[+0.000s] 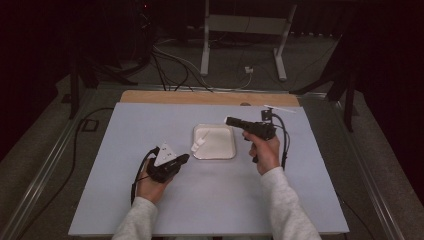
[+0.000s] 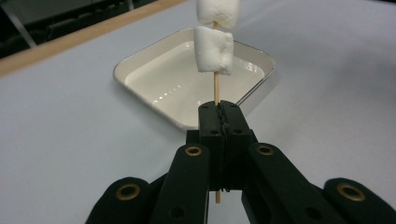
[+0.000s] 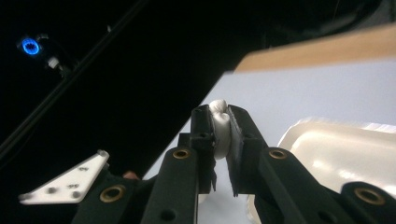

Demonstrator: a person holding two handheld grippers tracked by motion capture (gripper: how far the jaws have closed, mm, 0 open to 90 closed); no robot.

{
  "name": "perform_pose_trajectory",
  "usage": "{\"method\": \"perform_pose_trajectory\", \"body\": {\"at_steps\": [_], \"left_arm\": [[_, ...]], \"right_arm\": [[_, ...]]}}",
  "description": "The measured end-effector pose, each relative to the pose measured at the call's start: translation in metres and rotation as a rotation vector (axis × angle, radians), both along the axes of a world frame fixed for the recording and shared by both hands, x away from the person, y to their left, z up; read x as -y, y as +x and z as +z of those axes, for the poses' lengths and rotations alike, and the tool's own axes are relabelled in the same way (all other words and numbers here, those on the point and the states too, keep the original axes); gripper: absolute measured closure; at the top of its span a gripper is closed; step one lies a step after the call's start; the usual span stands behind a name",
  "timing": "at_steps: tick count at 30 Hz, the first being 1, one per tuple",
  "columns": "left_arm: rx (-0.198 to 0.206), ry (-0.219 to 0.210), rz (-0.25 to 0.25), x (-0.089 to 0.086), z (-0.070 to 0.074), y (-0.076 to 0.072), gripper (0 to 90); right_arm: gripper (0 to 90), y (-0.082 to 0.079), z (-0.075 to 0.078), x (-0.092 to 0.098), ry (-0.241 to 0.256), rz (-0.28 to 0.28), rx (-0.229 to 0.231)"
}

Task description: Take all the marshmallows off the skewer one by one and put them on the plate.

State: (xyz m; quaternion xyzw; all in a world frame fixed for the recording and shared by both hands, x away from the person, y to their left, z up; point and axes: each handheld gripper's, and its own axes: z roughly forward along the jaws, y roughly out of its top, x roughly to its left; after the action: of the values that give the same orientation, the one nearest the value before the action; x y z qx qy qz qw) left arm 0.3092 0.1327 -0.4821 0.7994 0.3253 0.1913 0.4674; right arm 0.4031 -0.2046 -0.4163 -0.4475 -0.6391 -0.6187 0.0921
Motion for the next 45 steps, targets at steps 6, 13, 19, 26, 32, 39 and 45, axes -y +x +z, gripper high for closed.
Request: {"method": "perform_pose_trajectory", "body": {"at_steps": [6, 13, 19, 26, 32, 39, 45], "left_arm": [[0.001, -0.032, 0.003, 0.003, 0.004, 0.001, 90.0], [-0.012, -0.043, 0.005, 0.005, 0.003, 0.002, 90.0], [-0.028, -0.053, 0.009, 0.007, 0.002, 0.003, 90.0], [-0.041, -0.056, 0.008, 0.008, 0.001, 0.004, 90.0], [-0.048, -0.059, 0.009, 0.008, 0.000, 0.005, 90.0], [-0.054, -0.064, 0.017, 0.008, -0.002, 0.006, 90.0], [-0.056, -0.067, 0.018, 0.008, -0.002, 0.007, 90.0]], "right_arm": [[80.2, -0.001, 0.004, -0.002, -0.188, 0.020, 0.048], [78.8, 0.005, -0.023, -0.021, -0.301, 0.010, 0.024], [78.1, 0.011, -0.052, -0.034, -0.399, -0.017, -0.017], [73.5, 0.014, -0.078, -0.047, -0.459, -0.044, -0.058], [48.5, 0.015, -0.083, -0.050, -0.500, -0.049, -0.064], [23.7, 0.010, -0.070, -0.049, -0.424, -0.007, -0.042], [15.1, 0.004, -0.058, -0.048, -0.321, 0.047, -0.021]]}}
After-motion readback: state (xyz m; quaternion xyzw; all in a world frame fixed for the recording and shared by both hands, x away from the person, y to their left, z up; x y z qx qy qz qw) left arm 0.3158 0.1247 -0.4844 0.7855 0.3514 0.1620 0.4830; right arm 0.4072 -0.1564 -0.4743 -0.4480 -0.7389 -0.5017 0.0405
